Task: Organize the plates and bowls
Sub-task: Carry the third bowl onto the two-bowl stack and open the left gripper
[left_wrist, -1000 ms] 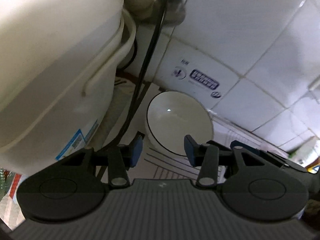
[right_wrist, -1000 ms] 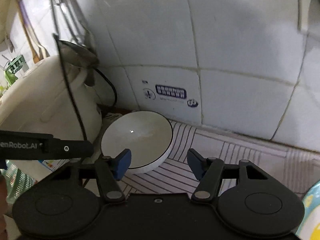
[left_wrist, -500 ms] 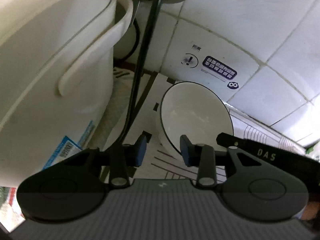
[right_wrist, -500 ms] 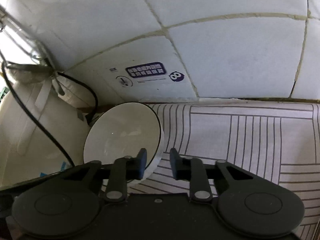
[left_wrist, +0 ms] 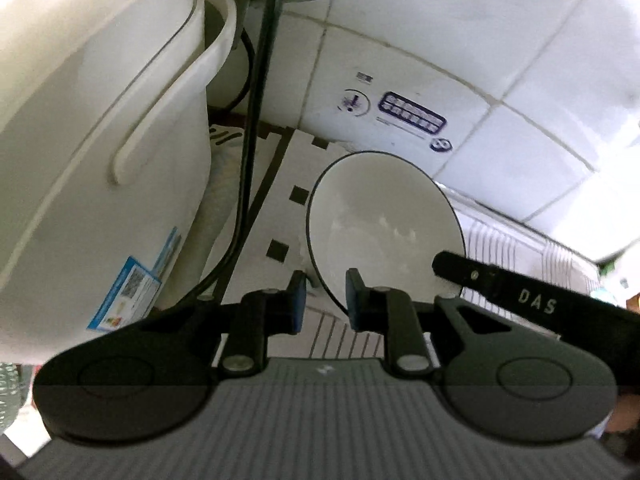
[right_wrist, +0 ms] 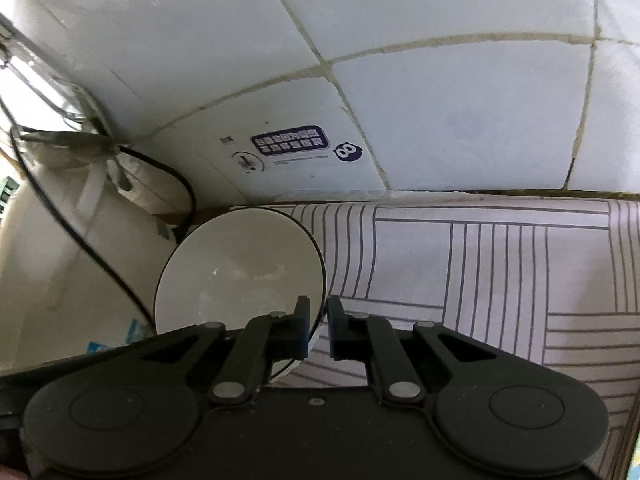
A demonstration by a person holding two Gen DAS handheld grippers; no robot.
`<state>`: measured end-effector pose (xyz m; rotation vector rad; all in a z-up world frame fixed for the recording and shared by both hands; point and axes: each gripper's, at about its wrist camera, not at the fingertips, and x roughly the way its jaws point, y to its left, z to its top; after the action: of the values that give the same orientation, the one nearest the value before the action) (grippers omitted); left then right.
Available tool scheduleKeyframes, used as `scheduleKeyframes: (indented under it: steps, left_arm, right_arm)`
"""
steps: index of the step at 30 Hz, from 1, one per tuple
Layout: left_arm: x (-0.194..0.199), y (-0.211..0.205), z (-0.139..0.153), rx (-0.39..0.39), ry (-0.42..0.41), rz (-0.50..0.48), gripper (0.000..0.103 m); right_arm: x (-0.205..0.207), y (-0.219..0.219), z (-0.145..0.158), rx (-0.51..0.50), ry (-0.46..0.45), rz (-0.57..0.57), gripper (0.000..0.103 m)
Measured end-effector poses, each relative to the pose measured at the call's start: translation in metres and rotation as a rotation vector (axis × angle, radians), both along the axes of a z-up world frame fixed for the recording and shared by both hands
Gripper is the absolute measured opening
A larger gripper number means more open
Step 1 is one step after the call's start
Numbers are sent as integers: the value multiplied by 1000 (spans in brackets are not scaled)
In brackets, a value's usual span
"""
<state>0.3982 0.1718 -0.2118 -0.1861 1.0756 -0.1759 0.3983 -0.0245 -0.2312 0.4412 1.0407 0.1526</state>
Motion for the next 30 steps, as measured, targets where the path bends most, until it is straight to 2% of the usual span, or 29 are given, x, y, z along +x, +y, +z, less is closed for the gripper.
scheduleKeyframes:
  steps: [7, 19, 26, 30]
  left_arm:
    - [-32, -6, 31, 44, -53, -74, 19]
    - [-90, -23, 80, 34, -95, -219, 19]
    - [-114, -44, 85, 10, -75, -323, 19]
    - [-127, -56, 84, 22, -66, -364, 19]
  right_arm:
    - [-33, -1, 26, 14, -49, -18, 12]
    - [-110, -17, 82, 3, -150, -95, 13]
    - [-156, -32, 100, -29, -170, -156, 13]
    - [-176, -41, 103, -34, -175, -188, 14]
